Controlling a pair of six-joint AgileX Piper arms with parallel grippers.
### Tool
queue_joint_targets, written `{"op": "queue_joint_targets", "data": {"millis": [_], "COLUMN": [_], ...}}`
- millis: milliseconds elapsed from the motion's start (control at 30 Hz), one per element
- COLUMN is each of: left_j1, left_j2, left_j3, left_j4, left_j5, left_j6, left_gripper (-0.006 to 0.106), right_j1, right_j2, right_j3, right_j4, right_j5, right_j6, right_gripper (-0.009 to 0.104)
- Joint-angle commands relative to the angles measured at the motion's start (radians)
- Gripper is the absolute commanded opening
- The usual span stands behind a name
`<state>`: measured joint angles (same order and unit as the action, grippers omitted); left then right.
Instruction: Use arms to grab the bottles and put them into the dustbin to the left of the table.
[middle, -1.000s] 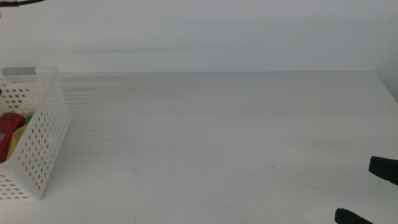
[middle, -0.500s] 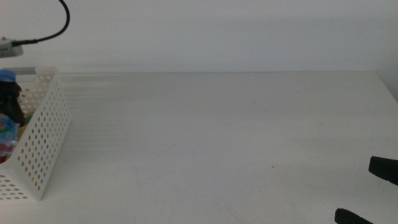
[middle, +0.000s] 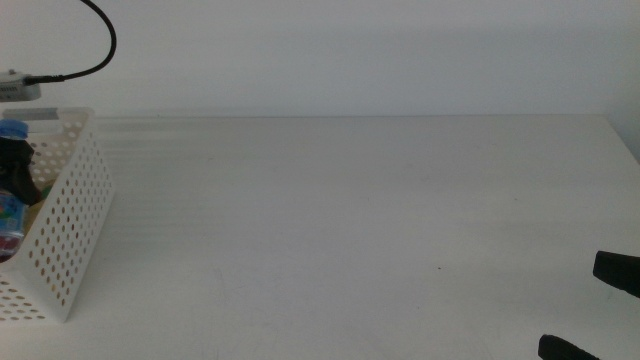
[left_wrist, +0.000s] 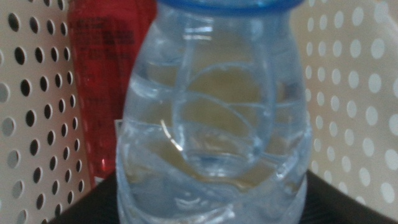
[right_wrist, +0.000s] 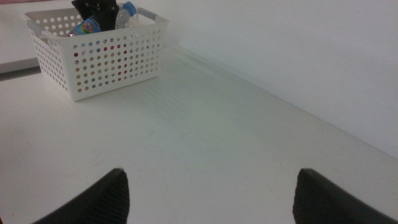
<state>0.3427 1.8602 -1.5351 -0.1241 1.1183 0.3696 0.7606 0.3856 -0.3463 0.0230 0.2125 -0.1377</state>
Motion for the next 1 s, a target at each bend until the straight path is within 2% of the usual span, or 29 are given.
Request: {"op": "queue_joint_targets", "data": {"millis": [0,33,300,433,567,767,967], "left_j1": [0.0,0.0,-0.03,-0.057,-0.11,-0.172,-0.192], "left_j2": [-0.052,-0.052,-0.119,-0.21,-0.328,-0.526,-0.71], "left_j3": [-0.038,-0.038,-0.069,-0.064,0.011,0.143,0.233], "left_j4": [-0.036,-0.035,-0.054,-0.064,-0.069,-0.068,-0.08], "left_j5": [0.003,0.015,0.05,0.052,0.04,-0.101,-0.136], "left_j6": [0.002,0.001,-0.011,-0.068,-0.066,-0.114,-0.11], "left_gripper": [0.082,0.091,0.09,0.09,0.09,0.09,0.09], "right_j1": [0.003,0.003,0.003,0.003,0.003,0.003,0.003], "right_j2": [0.006,0.006,0.006,0.006,0.006,0.006,0.006], "right_j3": [-0.026,-0.026,-0.026,-0.026,-0.026,-0.026,-0.026], "right_j4": [-0.005,-0.005,-0.005,-0.005,-0.005,-0.005,-0.005], "right_j5": [-0.08,-0.08,-0.082,-0.082,-0.082,-0.082,-0.082], "right_j6": [-0.009,-0.009,-0.009,-0.009,-0.009,-0.009,-0.009], "right_gripper": [0.077,0.077,0.077,0.077,0.077,0.077,0.077]}}
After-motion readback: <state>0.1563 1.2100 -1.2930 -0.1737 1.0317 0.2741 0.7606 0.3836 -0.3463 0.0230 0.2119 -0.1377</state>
